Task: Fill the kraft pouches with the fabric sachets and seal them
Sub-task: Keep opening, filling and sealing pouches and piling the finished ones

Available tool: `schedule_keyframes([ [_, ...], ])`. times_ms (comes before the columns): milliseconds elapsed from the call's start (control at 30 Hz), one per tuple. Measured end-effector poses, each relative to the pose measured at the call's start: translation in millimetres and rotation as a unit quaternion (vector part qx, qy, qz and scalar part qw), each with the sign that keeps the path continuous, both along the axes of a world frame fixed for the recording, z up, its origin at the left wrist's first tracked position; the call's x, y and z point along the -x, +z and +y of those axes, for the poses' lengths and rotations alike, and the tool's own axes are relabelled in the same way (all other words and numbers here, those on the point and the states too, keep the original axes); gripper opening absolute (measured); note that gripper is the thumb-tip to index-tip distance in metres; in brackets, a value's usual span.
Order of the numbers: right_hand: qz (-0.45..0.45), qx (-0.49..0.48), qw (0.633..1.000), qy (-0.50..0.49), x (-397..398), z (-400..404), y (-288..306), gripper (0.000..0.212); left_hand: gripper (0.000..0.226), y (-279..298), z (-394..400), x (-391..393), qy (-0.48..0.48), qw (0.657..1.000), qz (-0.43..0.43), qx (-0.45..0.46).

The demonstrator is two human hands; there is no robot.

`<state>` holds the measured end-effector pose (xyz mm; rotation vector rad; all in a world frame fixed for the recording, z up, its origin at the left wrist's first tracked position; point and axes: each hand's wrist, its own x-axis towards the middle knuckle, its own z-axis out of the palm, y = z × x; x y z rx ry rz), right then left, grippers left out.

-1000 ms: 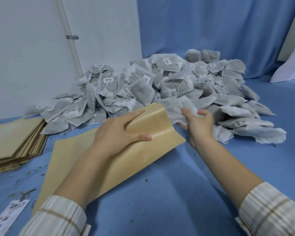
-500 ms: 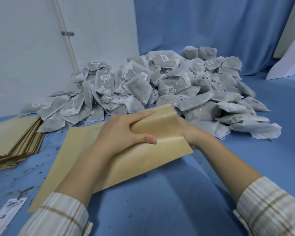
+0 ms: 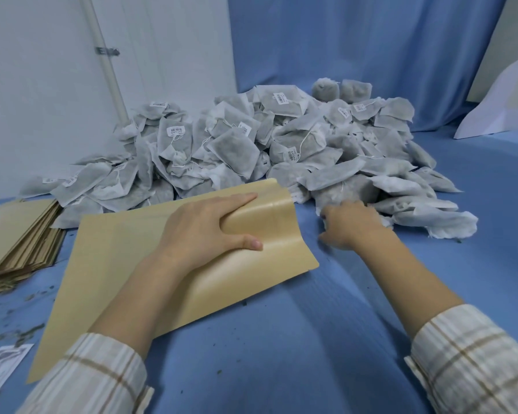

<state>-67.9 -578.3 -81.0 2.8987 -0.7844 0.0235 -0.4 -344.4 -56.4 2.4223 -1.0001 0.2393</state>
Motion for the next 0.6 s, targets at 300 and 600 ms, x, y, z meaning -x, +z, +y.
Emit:
schedule_keyframes([
  [300, -0.525, -0.543, 0.653, -0.056, -9.2, -1.8, 21.7, 0.018, 0.073, -0.1, 5.4, -5.7, 0.023, 0.999, 0.006, 0.027],
  [600, -0.437, -0.767, 0.467, 0.044, -6.8, 32.5, 9.5, 0.014, 0.076, 6.3, 7.2, -2.7, 0.020, 0.996, 0.050, 0.075],
])
